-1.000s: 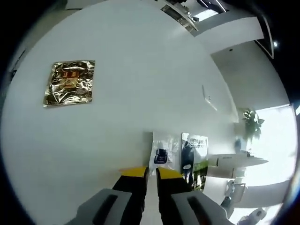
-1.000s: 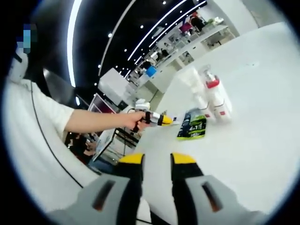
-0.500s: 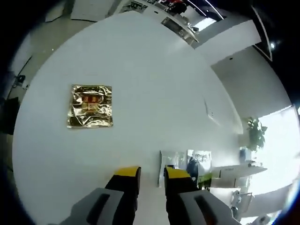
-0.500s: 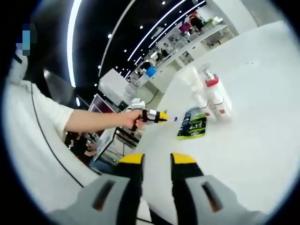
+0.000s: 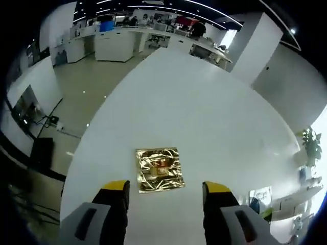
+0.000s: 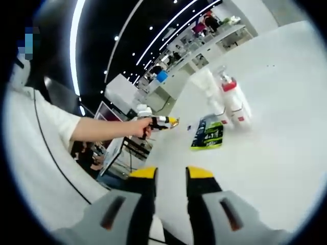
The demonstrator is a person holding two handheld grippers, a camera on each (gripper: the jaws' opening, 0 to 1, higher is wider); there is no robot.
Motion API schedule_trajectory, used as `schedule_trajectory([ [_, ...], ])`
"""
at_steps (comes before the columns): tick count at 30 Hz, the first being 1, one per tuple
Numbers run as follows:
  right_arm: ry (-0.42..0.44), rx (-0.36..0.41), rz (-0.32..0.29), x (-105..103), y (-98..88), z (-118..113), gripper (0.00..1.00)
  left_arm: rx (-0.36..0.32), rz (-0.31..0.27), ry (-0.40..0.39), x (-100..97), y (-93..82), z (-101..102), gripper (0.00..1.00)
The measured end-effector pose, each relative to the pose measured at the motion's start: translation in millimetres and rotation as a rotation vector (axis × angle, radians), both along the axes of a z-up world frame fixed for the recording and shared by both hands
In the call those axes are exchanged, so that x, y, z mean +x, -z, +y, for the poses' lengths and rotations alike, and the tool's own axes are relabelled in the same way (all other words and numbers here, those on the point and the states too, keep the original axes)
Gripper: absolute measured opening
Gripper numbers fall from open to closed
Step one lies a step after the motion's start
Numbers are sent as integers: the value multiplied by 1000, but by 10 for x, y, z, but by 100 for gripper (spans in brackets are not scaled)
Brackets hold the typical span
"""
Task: Arrange the skincare products in the storage area until every visible bottle or jar stands upright without overlapping.
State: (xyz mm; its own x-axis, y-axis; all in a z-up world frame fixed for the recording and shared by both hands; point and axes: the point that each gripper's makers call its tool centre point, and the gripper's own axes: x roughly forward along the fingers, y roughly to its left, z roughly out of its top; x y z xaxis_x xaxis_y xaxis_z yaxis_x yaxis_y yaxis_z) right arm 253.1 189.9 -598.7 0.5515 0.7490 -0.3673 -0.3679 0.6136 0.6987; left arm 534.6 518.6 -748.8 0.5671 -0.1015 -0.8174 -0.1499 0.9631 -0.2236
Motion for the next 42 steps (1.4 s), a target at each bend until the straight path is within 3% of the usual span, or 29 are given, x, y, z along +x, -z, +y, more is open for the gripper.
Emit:
schedule_trajectory([
  [4, -4, -10, 10, 47, 16, 17, 23, 30, -2, 14, 57, 70, 6, 63],
  [12, -21, -24, 24, 97, 52, 73, 23, 194, -5, 126, 156, 100, 83, 61],
  [24, -40, -41, 31, 94, 72, 70, 23, 201, -23, 80, 249, 112, 148, 59],
  [27, -32, -43, 29, 84, 62, 32, 23, 199, -35, 103, 230, 81, 118, 41],
  [37, -28, -41, 26, 63, 60, -20, 23, 190, -39, 165, 45, 55, 25, 29],
  [38, -29, -40, 23, 66, 53, -17, 23, 183, -32, 159, 15, 55, 22, 17],
  [39, -32, -39, 18, 68, 45, -11, 23, 165, 47, 196, -170, 82, 9, 4],
  [40, -34, -37, 17, 67, 40, -7, 23, 111, 25, 201, -184, 63, -79, 4],
  [41, -37, -33, 13, 64, 31, 2, 23, 149, -36, 159, -83, 62, -12, 4],
  [42, -40, -32, 11, 60, 28, 6, 23, 159, -27, 172, -126, 71, -10, 3],
])
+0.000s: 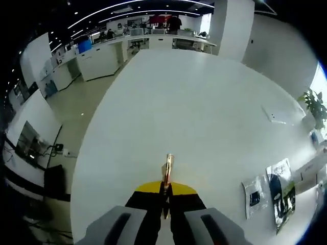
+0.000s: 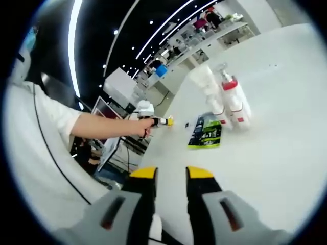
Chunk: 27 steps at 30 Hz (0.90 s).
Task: Arrange the skincare products in the storage area until every visible bottle or jar stands upright without overlapping.
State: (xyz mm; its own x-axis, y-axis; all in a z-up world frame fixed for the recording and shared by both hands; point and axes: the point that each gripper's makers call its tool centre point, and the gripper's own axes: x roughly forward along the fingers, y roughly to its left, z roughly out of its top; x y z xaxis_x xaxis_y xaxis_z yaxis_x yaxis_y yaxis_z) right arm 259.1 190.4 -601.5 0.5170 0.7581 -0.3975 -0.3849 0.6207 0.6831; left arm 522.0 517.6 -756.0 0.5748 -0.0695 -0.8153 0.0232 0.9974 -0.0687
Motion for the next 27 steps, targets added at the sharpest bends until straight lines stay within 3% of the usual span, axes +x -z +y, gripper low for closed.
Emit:
schedule_trajectory([
  [2, -8, 4, -4, -18, -2, 9, 23, -9, 24, 20, -101, 1, -86, 3],
  [4, -17, 13, -2, -36, 1, 21, 23, -76, 66, -11, -209, 38, -170, 3],
  [11, -81, 44, -15, -48, -20, 155, 23, -210, -21, 0, -570, -243, -461, 3],
  [12, -95, 51, -21, -43, -32, 191, 23, -237, -45, 19, -665, -319, -564, 3],
  [17, -159, 85, -44, -21, -95, 348, 23, -282, -42, 120, -1220, -495, -935, 3],
  [18, -175, 92, -49, -17, -110, 383, 23, -285, -45, 124, -1252, -509, -954, 3],
  [20, -194, 98, -56, -12, -126, 424, 23, -359, -52, 124, -1525, -619, -1156, 3],
  [23, -205, 102, -59, -14, -136, 446, 23, -383, -50, 130, -1626, -659, -1234, 3],
  [24, -227, 111, -66, -31, -158, 487, 23, -427, -64, 128, -1934, -787, -1426, 3],
  [25, -250, 121, -73, -47, -181, 527, 23, -464, -79, 122, -2058, -829, -1520, 3],
  [27, -273, 122, -75, -78, -176, 551, 23, -476, -76, 137, -2229, -882, -1653, 3],
])
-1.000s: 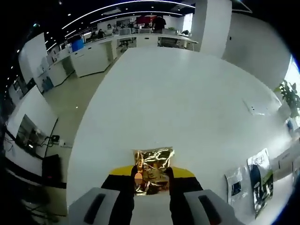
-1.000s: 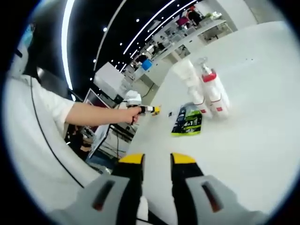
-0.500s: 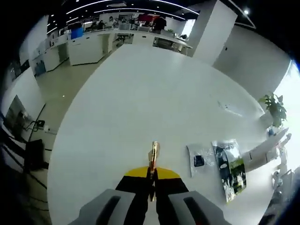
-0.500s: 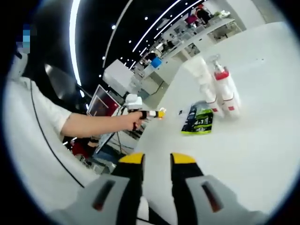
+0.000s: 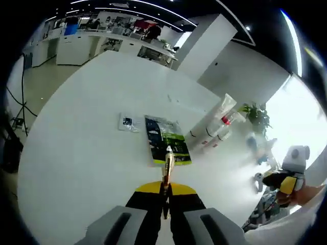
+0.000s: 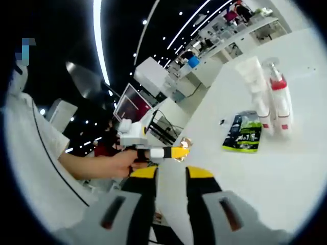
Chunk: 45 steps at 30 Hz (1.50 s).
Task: Arrange the skincare products in the storage area until every visible bottle or jar stands upright without overlapping.
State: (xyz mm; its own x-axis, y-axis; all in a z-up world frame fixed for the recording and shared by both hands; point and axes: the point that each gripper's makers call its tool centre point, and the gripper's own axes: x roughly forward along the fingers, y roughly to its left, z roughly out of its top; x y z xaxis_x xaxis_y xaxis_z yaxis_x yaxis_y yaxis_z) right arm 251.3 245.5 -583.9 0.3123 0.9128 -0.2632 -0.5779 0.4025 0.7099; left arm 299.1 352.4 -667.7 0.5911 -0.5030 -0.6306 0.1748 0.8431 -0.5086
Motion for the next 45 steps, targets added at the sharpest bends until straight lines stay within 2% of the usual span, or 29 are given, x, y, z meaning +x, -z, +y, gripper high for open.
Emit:
schedule_trajectory([
  [1, -7, 2, -1, -11, -1, 7, 23, -9, -6, -5, -97, -48, -78, 3],
  [3, -25, 7, -1, -38, -6, 24, 23, -35, -4, -17, -166, -91, -145, 3],
  [5, -52, 19, -4, -81, -27, 60, 23, -84, -9, -28, -298, -204, -299, 3],
  [7, -70, 22, -11, -109, -41, 82, 23, -80, -25, 12, -396, -275, -426, 3],
  [11, -98, 40, -26, -138, -115, 133, 23, -72, -57, 56, -501, -420, -556, 4],
  [20, -124, 74, -79, -109, -294, 192, 24, -119, -108, 103, -541, -774, -747, 4],
  [22, -127, 77, -91, -103, -322, 173, 24, -104, -130, 123, -543, -819, -787, 4],
  [33, -106, 91, -122, -27, -378, 38, 25, -91, -156, 177, -568, -899, -950, 2],
  [40, -96, 129, -160, -40, -563, -9, 27, -110, -196, 189, -481, -1016, -996, 2],
  [45, -83, 121, -180, -57, -582, -73, 28, -122, -212, 194, -454, -1023, -1018, 2],
])
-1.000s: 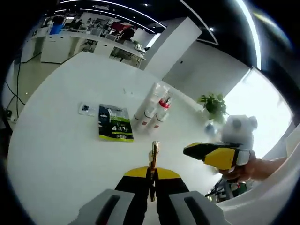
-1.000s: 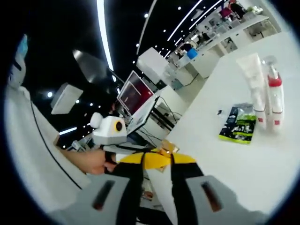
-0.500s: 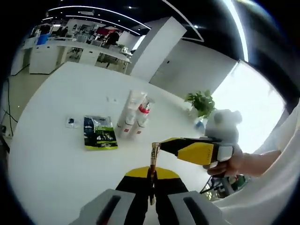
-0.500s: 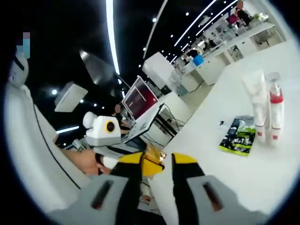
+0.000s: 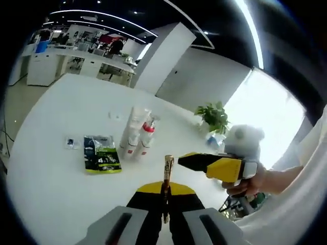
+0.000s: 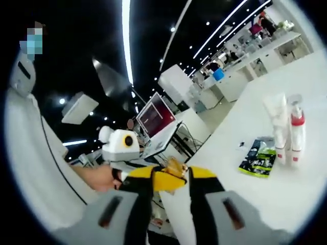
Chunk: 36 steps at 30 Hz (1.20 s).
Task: Arrange the skincare products in the storage area until every visible bottle or jar stands upright without overlapping.
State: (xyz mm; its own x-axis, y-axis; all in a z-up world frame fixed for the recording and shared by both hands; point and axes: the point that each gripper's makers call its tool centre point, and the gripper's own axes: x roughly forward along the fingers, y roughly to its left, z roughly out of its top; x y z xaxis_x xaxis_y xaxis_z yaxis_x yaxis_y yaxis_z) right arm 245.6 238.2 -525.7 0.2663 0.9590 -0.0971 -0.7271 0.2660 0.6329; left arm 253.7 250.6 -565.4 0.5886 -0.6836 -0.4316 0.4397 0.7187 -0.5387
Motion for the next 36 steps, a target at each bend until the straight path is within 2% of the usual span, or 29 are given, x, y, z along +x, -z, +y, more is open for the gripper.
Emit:
schedule_trajectory([
  [6, -32, -78, -56, -58, 81, -21, 27, -23, -1, 31, -56, 23, -70, 2],
  [13, -49, -91, -82, -88, 71, -7, 25, -67, -19, 102, -126, -29, -219, 2],
  [15, -48, -89, -89, -92, 52, -7, 25, -49, -22, 100, -119, -4, -207, 2],
  [17, -46, -87, -95, -96, 35, -8, 24, -51, 0, 92, -119, 34, -186, 2],
  [22, -58, -89, -97, -126, 35, -5, 24, -60, -11, 110, -140, 3, -186, 2],
  [24, -64, -86, -82, -150, 41, -6, 22, -90, -23, 156, -184, -47, -235, 2],
  [26, -69, -74, -70, -173, 22, -20, 19, -150, 1, 200, -251, -101, -283, 2],
  [28, -77, -41, -65, -197, -41, -49, 13, -185, 5, 211, -268, -142, -285, 2],
  [29, -96, -24, -59, -230, -69, -59, 11, -230, 6, 243, -315, -198, -312, 2],
  [31, -96, -24, -74, -244, -88, -67, 11, -272, 13, 257, -343, -247, -342, 2],
  [33, -105, -10, -76, -273, -128, -60, 11, -255, 18, 257, -344, -210, -343, 2],
  [36, -112, -12, -72, -297, -127, -55, 8, -283, 36, 282, -398, -234, -392, 2],
])
